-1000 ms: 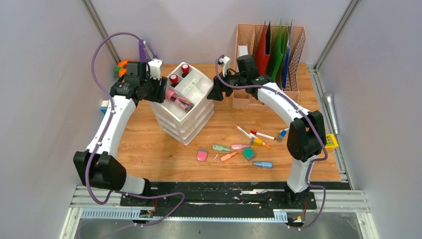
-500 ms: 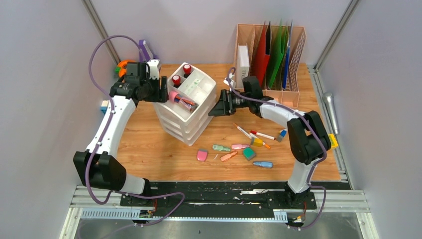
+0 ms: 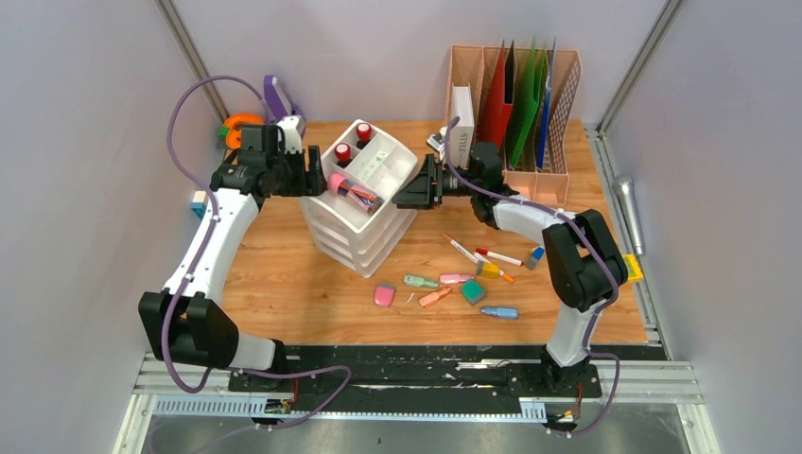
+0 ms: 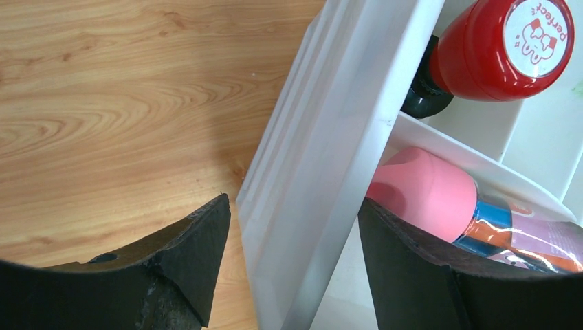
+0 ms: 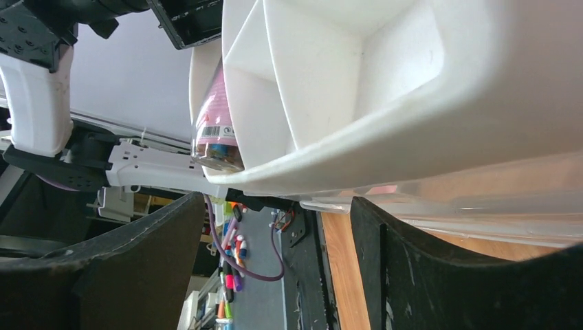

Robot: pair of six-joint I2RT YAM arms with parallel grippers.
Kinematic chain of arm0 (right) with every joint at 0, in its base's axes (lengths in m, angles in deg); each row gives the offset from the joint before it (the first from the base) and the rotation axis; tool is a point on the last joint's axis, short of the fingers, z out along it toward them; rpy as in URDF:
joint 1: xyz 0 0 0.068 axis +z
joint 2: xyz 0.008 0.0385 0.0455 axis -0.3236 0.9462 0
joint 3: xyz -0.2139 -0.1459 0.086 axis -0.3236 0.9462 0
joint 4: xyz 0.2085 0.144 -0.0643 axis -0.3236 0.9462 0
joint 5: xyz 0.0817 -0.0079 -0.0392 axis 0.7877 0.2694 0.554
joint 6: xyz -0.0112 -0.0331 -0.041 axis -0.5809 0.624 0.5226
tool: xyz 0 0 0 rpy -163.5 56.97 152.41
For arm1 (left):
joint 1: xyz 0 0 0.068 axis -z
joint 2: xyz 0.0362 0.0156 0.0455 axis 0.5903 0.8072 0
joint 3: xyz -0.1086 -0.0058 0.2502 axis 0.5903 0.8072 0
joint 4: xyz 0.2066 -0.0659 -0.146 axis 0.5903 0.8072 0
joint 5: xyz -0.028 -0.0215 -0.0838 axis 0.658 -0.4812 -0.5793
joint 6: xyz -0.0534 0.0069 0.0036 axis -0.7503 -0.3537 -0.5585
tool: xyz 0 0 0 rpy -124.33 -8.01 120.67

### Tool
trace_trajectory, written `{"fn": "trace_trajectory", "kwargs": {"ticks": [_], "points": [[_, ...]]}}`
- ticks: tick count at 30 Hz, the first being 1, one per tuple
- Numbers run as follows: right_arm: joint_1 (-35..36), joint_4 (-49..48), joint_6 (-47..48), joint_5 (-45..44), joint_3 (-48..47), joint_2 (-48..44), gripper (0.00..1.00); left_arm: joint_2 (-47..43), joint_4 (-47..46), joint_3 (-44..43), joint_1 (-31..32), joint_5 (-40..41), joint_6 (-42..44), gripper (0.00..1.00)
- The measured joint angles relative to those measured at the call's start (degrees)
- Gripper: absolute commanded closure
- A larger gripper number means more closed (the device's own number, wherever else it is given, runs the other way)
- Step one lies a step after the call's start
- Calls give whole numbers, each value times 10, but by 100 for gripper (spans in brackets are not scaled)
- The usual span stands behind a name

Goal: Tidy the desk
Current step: Open the drawer in the storage box.

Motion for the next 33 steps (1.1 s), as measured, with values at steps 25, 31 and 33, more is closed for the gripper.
{"fn": "trace_trajectory", "kwargs": {"ticks": [25, 31, 33], "points": [[-5, -43, -85, 34, -43, 75, 26, -48, -14, 34, -2, -5, 21, 12], [-17, -29, -84, 36, -79, 96, 25, -68, -9, 34, -1, -20, 35, 10], [-21, -18, -82, 35, -93, 102, 25, -71, -8, 34, 1, -26, 36, 10]]}}
